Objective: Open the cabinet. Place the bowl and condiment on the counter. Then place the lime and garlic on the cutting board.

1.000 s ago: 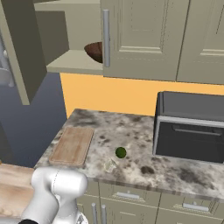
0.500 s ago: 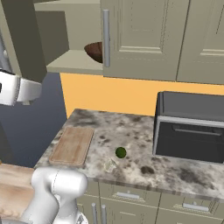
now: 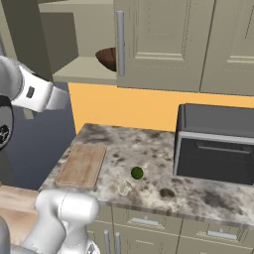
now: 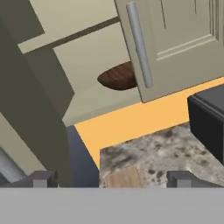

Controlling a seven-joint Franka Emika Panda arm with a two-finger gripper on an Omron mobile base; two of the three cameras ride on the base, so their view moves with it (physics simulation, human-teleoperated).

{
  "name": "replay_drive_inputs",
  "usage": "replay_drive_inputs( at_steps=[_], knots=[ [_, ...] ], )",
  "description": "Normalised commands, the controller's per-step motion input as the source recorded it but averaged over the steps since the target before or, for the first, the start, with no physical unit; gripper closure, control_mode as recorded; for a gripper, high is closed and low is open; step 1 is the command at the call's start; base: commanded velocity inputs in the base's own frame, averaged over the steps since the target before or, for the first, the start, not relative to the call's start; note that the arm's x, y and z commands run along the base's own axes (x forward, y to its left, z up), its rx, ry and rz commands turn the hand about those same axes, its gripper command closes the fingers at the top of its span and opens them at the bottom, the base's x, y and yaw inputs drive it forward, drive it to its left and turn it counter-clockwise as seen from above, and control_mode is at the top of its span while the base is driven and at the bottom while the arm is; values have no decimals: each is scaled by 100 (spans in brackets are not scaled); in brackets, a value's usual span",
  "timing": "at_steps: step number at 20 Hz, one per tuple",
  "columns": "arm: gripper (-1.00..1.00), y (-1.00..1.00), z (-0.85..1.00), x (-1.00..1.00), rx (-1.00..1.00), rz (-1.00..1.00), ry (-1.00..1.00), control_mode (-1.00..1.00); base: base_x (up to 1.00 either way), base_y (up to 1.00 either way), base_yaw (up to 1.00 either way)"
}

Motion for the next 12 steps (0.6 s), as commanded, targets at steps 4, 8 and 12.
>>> replay_drive_inputs(
  at_steps=[4,8,12],
  knots=[
    [-100,-23,-9,43,31,1,9,-100,0,0,0],
    [-100,-6,0,40,43,6,5,-100,0,0,0],
    [-100,30,0,29,25,7,0,-100,0,0,0]
  ],
)
